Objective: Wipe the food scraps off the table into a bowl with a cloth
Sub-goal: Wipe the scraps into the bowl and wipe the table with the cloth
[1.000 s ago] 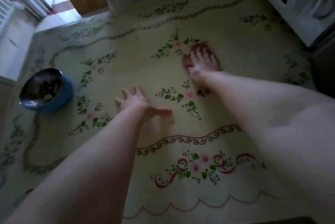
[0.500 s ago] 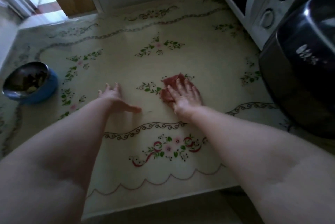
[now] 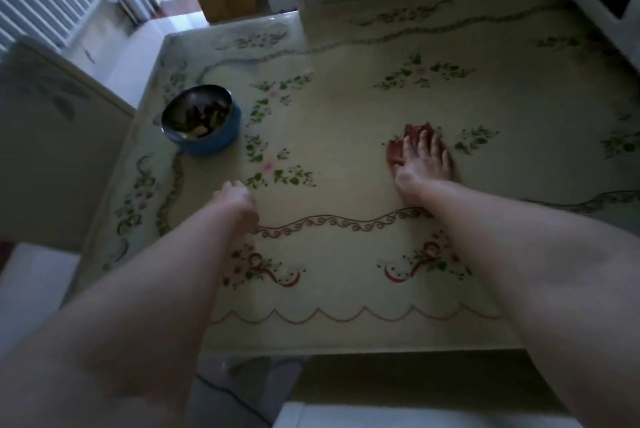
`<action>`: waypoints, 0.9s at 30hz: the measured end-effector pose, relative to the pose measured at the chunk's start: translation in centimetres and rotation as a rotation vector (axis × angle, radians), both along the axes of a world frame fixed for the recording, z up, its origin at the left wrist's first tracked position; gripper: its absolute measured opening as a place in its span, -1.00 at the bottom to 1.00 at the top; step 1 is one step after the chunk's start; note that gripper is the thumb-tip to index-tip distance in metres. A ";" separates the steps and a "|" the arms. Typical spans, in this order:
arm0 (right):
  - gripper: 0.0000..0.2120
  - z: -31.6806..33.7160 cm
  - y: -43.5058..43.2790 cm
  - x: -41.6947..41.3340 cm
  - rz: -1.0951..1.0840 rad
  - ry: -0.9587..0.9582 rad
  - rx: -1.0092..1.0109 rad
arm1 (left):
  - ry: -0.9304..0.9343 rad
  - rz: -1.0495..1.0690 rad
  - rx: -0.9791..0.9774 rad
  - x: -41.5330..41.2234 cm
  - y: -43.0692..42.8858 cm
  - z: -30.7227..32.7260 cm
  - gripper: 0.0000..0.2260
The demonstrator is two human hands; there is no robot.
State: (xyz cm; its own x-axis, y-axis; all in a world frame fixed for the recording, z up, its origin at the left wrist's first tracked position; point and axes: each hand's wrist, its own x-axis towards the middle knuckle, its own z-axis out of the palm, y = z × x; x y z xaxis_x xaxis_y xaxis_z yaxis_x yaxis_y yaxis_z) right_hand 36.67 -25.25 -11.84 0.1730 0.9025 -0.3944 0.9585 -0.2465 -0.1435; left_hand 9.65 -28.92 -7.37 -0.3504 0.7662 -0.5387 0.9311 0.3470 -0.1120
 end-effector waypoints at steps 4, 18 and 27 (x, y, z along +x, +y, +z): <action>-0.40 -0.1 1.4 -6.7 0.091 0.018 0.004 | 0.066 -0.005 0.022 -4.9 0.3 -0.3 -0.57; -0.67 4.4 -2.0 -18.1 -0.189 1.376 -0.326 | -0.077 -0.035 0.017 -7.6 0.4 1.8 -0.77; -0.56 3.7 -2.1 -5.0 -0.437 0.545 0.163 | -0.281 -0.071 0.431 -0.1 0.5 0.8 -0.55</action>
